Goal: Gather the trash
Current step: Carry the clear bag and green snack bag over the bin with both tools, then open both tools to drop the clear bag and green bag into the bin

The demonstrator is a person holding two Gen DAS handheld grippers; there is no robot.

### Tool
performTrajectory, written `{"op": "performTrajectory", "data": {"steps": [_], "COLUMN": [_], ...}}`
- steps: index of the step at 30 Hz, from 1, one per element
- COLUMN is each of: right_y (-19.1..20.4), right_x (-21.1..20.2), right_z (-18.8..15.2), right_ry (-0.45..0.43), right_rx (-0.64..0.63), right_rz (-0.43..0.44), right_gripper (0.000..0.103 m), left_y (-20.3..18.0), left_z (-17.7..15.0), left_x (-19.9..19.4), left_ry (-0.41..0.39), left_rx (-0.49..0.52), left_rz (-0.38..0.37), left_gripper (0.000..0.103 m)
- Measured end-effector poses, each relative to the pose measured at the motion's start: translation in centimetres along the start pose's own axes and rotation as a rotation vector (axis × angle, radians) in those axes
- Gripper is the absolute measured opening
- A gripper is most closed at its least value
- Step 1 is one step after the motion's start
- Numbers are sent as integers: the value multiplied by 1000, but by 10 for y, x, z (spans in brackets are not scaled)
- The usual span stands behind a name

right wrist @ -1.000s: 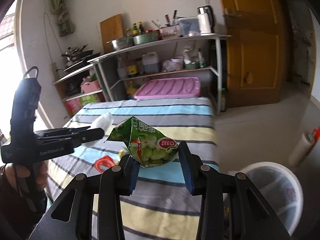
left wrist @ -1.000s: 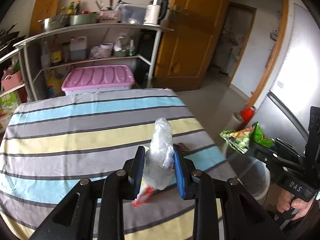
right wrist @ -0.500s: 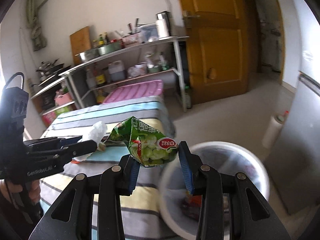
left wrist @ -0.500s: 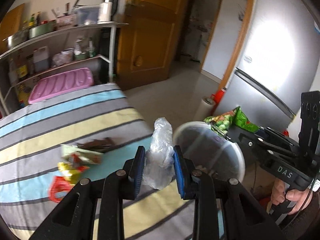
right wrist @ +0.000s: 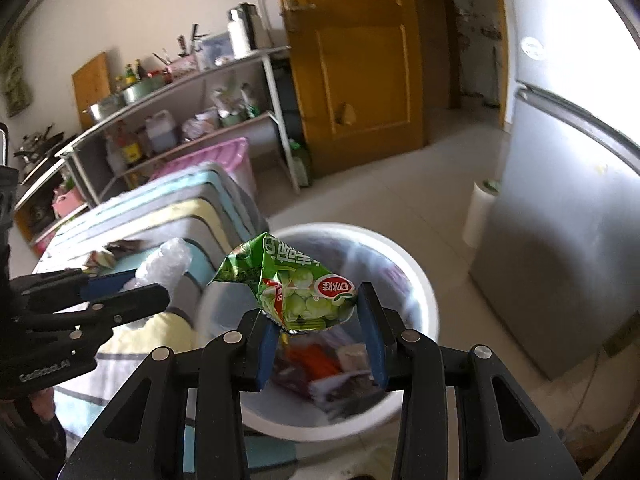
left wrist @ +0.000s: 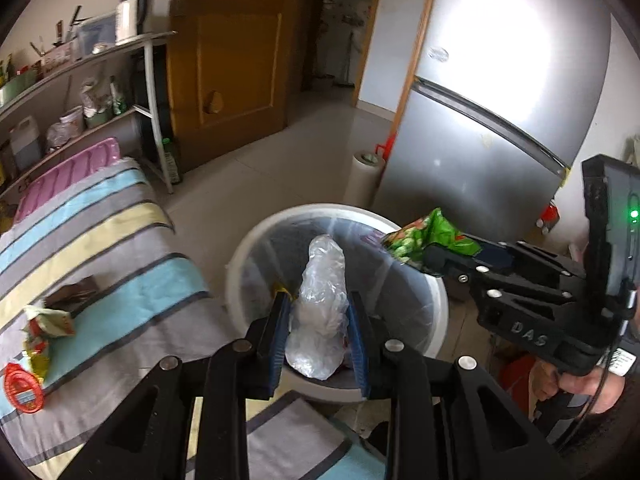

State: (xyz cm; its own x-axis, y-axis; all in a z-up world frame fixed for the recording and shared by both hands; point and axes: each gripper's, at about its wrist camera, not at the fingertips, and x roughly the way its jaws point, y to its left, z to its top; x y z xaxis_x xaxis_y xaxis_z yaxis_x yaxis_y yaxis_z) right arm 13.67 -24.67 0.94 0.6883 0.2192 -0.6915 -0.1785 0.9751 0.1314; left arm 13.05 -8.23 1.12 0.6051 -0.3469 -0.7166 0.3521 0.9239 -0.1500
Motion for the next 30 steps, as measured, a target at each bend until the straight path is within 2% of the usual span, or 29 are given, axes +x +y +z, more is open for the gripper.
{"op": "performTrajectory", "data": {"steps": [8, 11, 13, 18, 20, 22, 30], "right_y": [-22, -23, -24, -24, -24, -23, -17], "right_x": [25, 33, 36, 38, 38, 37, 29], "right_z": [-14, -16, -19, -19, -18, -18, -14], "right_ry": [83, 111, 114, 117, 113, 111, 84], "right_rx": [29, 32, 30, 37, 41, 47, 47], "right_rz": [-51, -59, -66, -65, -69, -71, -63], "right_gripper": [39, 39, 40, 44, 51, 54, 56], "left_y": [-9, -8, -7, -4, -3, -2, 8], "left_z": [1, 3, 4, 4, 5, 5, 4], "left_x": [19, 20, 20, 19, 17, 16, 3], "left_ry": [40, 38, 36, 28, 25, 22, -4], "left_rx": [13, 10, 6, -7, -11, -14, -35], "left_rz": [10, 12, 18, 19, 19, 24, 40], "left_gripper": [30, 39, 47, 58, 60, 61, 65]}}
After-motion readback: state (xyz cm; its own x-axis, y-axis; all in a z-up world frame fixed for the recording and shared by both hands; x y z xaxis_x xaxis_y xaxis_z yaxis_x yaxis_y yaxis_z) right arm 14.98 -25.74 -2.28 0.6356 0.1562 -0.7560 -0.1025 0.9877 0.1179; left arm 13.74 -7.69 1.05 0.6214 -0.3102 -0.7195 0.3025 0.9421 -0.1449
